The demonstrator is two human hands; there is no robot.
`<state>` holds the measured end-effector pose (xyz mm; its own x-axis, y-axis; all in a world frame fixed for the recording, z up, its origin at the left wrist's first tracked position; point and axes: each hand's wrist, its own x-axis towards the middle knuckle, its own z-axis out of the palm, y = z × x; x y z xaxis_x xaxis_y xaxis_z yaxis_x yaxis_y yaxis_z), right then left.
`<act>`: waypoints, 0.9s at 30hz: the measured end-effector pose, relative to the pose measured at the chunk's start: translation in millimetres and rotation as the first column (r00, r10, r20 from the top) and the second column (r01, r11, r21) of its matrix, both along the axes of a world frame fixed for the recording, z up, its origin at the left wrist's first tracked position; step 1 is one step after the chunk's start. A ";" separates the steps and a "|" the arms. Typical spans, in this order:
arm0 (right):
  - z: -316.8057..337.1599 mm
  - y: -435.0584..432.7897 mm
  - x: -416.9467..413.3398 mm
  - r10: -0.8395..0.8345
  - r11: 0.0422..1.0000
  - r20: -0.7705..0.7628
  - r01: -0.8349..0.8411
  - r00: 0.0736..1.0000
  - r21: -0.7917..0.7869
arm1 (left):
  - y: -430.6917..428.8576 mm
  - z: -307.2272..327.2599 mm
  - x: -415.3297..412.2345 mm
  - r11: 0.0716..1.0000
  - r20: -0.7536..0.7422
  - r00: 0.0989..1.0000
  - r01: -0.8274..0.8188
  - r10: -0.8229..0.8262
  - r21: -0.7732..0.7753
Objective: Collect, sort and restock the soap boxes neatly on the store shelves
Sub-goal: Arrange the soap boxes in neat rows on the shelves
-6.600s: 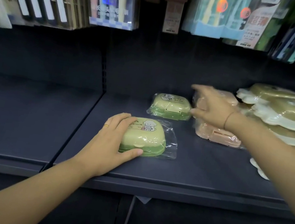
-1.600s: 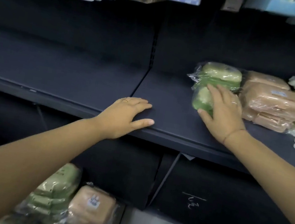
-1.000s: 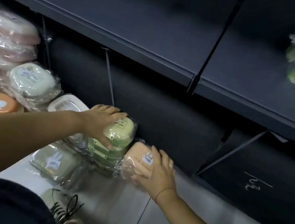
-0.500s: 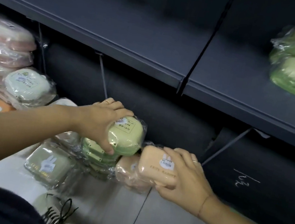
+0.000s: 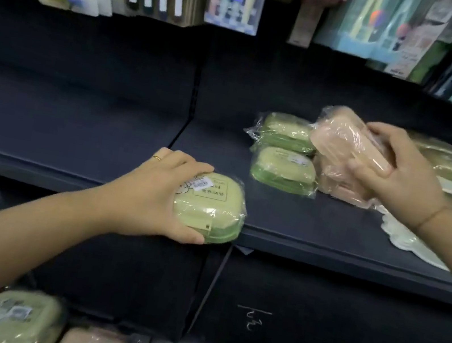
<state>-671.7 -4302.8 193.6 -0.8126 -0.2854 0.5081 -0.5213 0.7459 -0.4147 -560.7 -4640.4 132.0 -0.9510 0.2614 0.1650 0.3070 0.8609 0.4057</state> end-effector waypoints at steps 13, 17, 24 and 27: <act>8.4 22.6 -176.7 -0.394 0.788 0.018 0.328 0.919 0.520 | 39.3 -34.3 -71.2 0.981 0.080 0.997 -0.014 -0.001 0.192; 2.7 21.6 -191.2 -0.390 0.802 0.041 0.317 0.920 0.507 | 31.9 -43.4 -71.2 0.973 0.069 0.995 -0.081 0.067 0.218; -12.0 11.7 -188.8 -0.384 0.872 0.030 0.352 0.923 0.341 | 31.9 -43.7 -72.4 0.970 0.134 0.984 -0.143 0.118 0.196; -7.5 -16.9 -161.3 -0.334 0.908 -0.049 0.335 0.941 0.252 | 32.5 -42.2 -72.3 0.972 0.160 0.977 -0.171 0.145 0.163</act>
